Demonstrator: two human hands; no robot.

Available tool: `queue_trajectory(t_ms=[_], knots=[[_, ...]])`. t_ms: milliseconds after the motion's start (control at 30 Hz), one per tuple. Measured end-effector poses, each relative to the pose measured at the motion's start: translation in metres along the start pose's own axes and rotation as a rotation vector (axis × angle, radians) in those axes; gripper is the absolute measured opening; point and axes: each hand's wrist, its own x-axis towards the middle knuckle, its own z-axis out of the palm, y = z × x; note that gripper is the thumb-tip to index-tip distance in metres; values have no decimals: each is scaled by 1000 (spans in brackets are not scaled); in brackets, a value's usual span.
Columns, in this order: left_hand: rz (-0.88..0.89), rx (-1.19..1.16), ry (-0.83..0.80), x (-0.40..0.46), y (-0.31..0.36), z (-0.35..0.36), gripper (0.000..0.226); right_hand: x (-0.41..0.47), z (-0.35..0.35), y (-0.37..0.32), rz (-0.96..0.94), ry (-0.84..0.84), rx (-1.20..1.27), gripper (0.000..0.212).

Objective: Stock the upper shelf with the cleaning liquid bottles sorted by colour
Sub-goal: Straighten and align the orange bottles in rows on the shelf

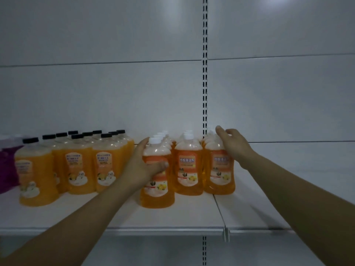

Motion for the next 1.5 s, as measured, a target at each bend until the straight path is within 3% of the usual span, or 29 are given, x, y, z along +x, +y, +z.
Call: queue_trajectory(t_ms=[200, 333, 533, 767, 1367, 1500], knots=[[-19, 78, -24, 4, 10, -7, 57, 40, -4, -11, 34, -186, 54, 74], [-3, 176, 54, 11, 19, -1, 69, 52, 0, -8, 144, -339, 185, 79], [23, 160, 76, 11, 16, 3, 67, 64, 1, -1, 186, -398, 282, 74], [35, 141, 14, 10, 16, 1, 70, 68, 5, 6, 192, -366, 308, 82], [29, 105, 6, 11, 13, 1, 61, 59, 4, 1, 162, -325, 258, 60], [45, 123, 13, 11, 12, 1, 63, 56, 3, -1, 159, -300, 216, 65]])
